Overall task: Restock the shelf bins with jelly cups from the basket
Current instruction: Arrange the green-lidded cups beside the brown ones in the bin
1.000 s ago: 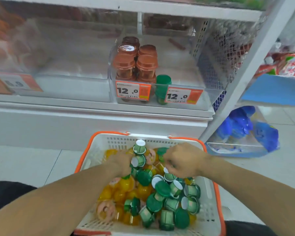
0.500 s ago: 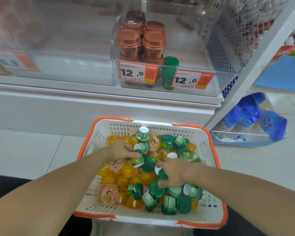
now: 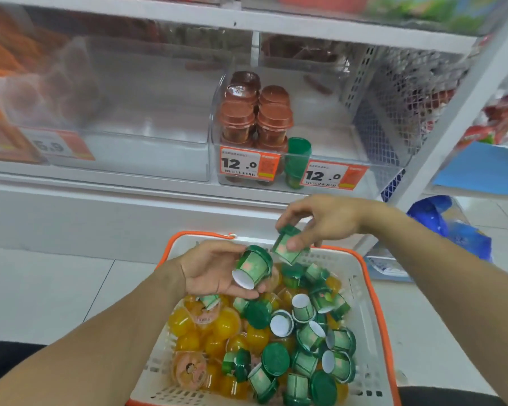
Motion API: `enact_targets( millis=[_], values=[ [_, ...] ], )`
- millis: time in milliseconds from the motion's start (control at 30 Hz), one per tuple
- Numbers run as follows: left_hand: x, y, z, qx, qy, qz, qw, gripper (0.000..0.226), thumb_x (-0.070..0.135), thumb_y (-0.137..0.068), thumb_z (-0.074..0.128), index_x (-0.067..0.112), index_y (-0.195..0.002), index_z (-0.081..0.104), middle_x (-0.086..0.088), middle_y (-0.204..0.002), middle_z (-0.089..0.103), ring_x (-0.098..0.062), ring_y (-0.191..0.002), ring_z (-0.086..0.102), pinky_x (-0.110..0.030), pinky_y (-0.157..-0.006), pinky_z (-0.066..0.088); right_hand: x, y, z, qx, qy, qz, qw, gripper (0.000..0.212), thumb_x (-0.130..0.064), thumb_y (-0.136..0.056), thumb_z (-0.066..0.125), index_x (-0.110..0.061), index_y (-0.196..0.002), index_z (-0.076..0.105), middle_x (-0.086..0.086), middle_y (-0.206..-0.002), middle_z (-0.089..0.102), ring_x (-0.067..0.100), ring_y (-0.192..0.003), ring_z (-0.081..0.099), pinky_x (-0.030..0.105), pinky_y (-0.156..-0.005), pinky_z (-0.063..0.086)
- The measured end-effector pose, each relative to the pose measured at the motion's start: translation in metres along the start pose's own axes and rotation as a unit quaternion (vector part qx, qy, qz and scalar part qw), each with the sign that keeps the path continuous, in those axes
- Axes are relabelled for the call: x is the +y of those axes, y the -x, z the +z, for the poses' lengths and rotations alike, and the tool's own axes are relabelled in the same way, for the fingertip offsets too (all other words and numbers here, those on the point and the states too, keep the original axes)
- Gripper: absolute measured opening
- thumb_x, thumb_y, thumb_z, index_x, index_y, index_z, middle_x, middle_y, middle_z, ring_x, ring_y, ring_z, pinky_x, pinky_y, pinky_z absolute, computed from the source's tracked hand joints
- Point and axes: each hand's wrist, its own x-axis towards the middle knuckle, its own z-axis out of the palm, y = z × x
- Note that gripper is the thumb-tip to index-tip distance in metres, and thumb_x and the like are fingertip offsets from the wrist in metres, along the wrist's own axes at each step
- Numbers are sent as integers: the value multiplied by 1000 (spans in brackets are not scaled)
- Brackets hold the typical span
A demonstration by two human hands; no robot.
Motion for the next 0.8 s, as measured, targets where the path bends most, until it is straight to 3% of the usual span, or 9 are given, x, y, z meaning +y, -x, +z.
enact_targets(
  millis=[100,167,267,400,467,567,667,800],
  values=[
    [32,-16,45,41,9,33,999,40,37,-86,47,2,-97,63,-24,-102,62,-35,-76,60,-38,-66,49,-16,27,-37,73,-70,-87,991,46,-14,-75,86,-27,-115,66,6,-127,58,29,-104,67,42,-87,59],
    [52,-21,74,37,-24,58,997,52,52,-90,45,2,-91,60,-21,-91,60,-29,-62,55,-30,-54,40,-22,39,-51,101,-131,-142,976,50,2,-74,82,-17,-116,62,18,-126,58,28,-106,67,38,-85,58],
    [73,-15,104,9,-79,90,993,70,66,-92,40,1,-97,64,-17,-82,59,-26,-52,54,-27,-47,38,-29,49,-61,119,-207,-239,941,54,19,-72,75,-8,-114,55,27,-130,54,26,-105,64,31,-80,55],
    [91,-2,132,40,-125,156,979,58,57,-92,47,3,-102,67,-14,-79,62,-26,-50,55,-27,-46,44,-39,51,-65,143,-245,-332,900,49,29,-75,64,-6,-107,51,19,-137,57,26,-124,58,27,-82,55],
    [97,4,138,89,-172,180,964,50,52,-90,56,4,-102,64,-14,-82,63,-26,-53,56,-29,-49,47,-42,54,-69,131,-278,-351,884,42,20,-79,65,-4,-110,51,17,-140,57,31,-129,55,37,-92,55],
    [105,13,137,184,-293,228,910,39,47,-91,62,8,-96,66,-15,-85,67,-27,-57,58,-30,-55,50,-47,58,-79,149,-325,-293,887,40,-12,-86,65,-9,-125,56,15,-133,61,39,-123,57,53,-97,52],
    [102,17,130,205,-318,266,887,35,44,-89,63,10,-97,65,-17,-89,67,-28,-62,60,-34,-56,50,-48,58,-83,161,-241,-228,930,42,-36,-88,62,-16,-126,64,12,-122,68,34,-106,69,49,-89,57],
    [93,10,122,200,-321,246,892,34,44,-86,65,11,-97,65,-17,-89,68,-30,-66,60,-37,-62,50,-55,48,-77,176,-203,-215,939,37,-37,-88,71,-12,-115,71,15,-107,72,34,-91,71,38,-65,59]
  ],
)
